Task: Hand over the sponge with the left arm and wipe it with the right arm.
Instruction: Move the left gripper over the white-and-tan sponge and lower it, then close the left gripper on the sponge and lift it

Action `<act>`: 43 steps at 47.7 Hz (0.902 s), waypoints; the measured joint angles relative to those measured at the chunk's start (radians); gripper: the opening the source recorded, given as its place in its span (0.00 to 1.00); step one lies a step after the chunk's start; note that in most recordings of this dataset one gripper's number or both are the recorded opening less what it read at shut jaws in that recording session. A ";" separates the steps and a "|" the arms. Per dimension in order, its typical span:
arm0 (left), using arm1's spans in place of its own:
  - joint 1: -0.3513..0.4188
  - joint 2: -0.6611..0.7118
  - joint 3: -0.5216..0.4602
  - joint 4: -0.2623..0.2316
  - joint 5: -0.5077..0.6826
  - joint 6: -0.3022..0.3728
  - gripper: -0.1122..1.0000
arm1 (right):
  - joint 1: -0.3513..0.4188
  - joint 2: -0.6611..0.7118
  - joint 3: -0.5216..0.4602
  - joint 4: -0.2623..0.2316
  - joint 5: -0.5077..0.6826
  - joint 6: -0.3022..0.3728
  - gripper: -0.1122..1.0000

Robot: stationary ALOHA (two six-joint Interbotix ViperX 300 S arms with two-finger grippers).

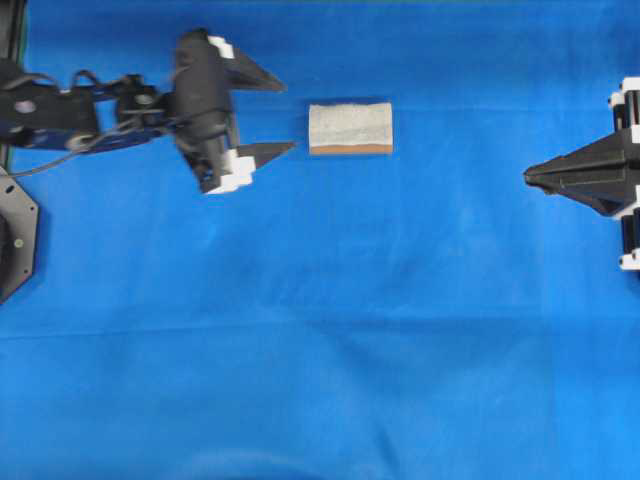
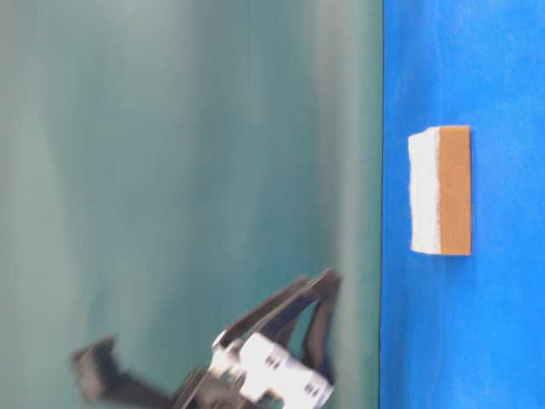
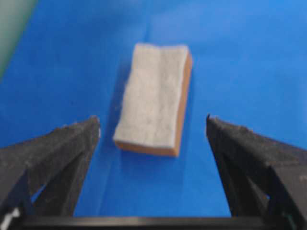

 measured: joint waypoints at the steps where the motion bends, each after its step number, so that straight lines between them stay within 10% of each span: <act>1: 0.003 0.028 -0.018 0.000 0.006 0.000 0.95 | 0.000 0.000 0.000 0.000 0.002 0.000 0.10; 43: 0.052 0.422 -0.236 0.005 0.029 0.000 0.95 | -0.029 0.020 0.000 0.000 0.034 0.002 0.10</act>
